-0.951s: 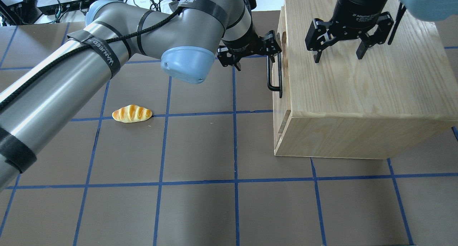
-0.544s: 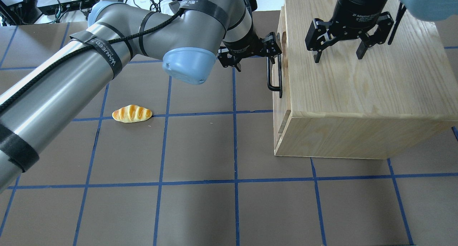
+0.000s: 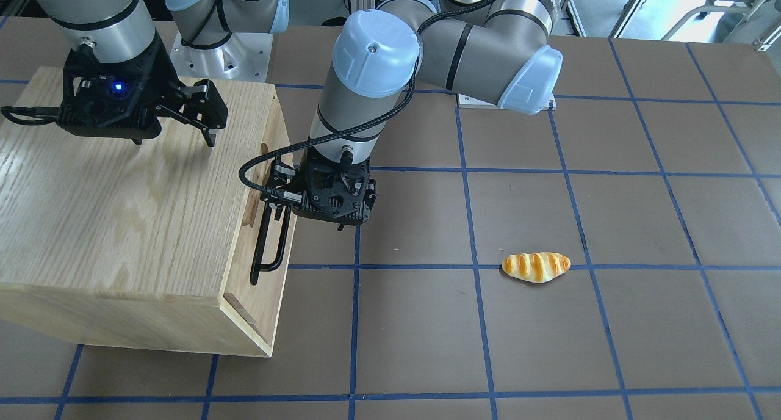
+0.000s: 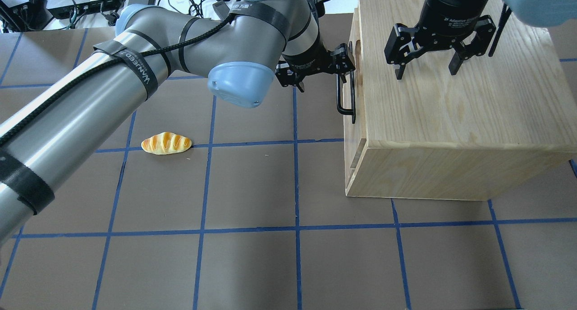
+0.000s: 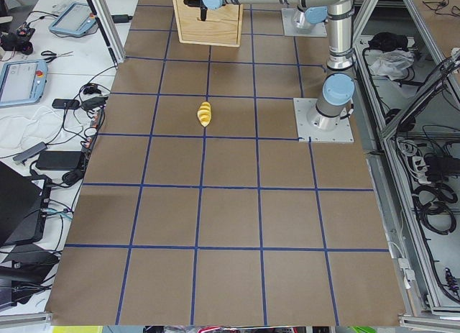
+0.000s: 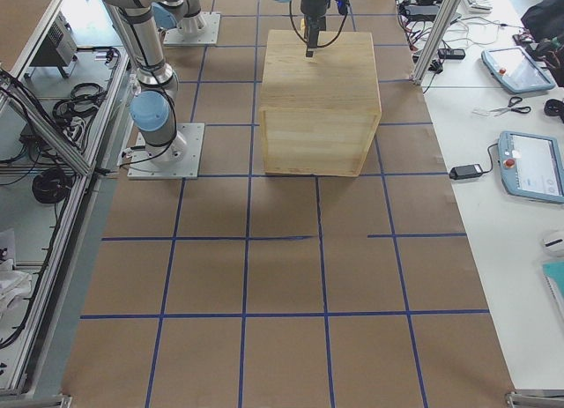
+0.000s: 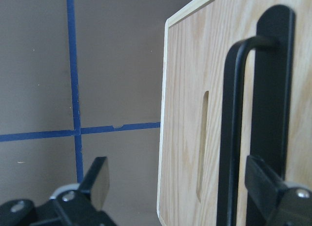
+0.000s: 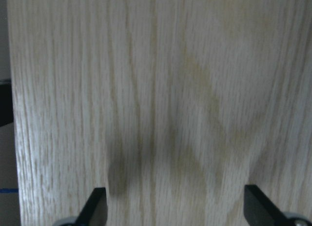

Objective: Open upper drawer

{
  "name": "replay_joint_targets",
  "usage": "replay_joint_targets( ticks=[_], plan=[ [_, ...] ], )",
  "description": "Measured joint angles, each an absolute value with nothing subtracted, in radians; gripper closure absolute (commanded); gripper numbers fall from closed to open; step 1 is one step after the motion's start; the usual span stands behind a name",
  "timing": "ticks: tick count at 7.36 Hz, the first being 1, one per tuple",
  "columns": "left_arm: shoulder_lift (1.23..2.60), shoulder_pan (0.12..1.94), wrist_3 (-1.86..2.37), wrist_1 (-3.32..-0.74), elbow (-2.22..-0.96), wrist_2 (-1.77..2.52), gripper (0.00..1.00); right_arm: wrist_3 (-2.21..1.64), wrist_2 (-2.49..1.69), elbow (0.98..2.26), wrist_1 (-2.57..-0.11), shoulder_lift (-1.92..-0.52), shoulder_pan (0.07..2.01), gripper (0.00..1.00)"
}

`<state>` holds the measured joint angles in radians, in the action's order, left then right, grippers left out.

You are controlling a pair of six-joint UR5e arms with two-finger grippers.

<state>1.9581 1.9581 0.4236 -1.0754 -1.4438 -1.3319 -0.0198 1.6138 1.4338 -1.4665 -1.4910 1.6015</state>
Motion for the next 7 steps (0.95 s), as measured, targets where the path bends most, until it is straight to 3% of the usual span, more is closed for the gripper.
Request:
replay_joint_targets(
  ticks=[7],
  plan=[
    [1.964, 1.957, 0.363, -1.080, -1.441, -1.402, 0.00, -0.019, 1.614, 1.433, -1.466, -1.491, 1.601, 0.00]
  ],
)
